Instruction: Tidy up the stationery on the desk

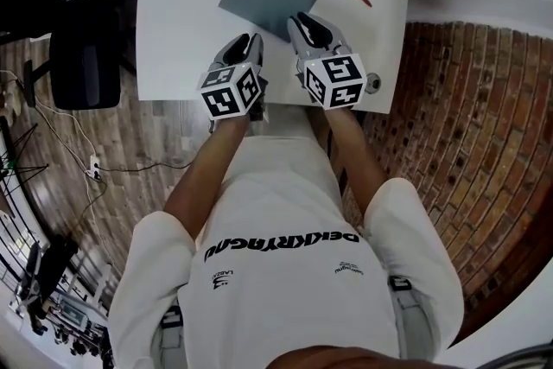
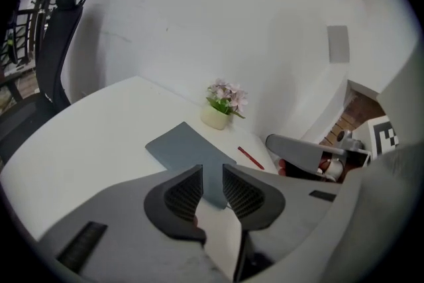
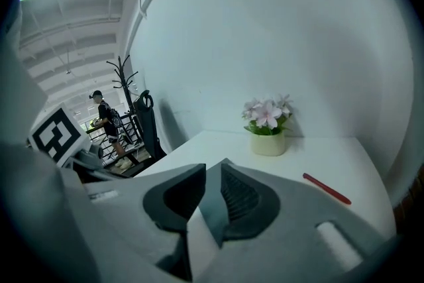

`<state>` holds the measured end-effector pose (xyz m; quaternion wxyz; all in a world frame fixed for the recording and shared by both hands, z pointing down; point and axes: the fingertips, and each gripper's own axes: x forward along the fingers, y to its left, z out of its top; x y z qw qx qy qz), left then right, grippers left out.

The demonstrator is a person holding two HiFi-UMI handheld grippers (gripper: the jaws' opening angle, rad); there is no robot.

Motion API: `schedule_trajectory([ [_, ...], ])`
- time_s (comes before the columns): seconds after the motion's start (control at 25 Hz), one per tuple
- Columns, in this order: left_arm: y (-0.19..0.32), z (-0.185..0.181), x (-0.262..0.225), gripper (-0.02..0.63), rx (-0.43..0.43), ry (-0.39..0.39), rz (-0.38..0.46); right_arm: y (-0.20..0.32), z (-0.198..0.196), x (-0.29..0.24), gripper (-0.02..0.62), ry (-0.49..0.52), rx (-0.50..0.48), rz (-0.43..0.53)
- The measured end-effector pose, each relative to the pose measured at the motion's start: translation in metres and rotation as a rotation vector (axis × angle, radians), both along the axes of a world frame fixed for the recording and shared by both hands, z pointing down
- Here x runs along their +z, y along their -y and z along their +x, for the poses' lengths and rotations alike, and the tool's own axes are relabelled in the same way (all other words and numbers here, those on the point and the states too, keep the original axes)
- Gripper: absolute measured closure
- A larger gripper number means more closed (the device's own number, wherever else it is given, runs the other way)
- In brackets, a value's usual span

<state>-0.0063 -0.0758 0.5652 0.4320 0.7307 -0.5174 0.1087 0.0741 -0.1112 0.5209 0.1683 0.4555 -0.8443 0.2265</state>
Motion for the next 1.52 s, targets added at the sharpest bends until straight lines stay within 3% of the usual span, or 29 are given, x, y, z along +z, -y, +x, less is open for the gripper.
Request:
schedule_trajectory([
  [0.36,0.026,-0.007,0.039,0.499,-0.143,-0.162,-0.137,0.049,-0.011,0.049,0.477,-0.114,-0.114,-0.095],
  [0.84,0.047,-0.001,0.080,0.499,-0.392,-0.386,-0.302,0.100,-0.021,0.103,0.469,-0.302,-0.311,-0.167],
  [1.2,0.053,-0.005,0.101,0.499,-0.529,-0.452,-0.357,0.120,-0.027,0.139,0.463,-0.375,-0.429,-0.236],
  [1.52,0.056,-0.006,0.108,0.499,-0.540,-0.437,-0.369,0.125,-0.029,0.154,0.457,-0.345,-0.448,-0.312],
])
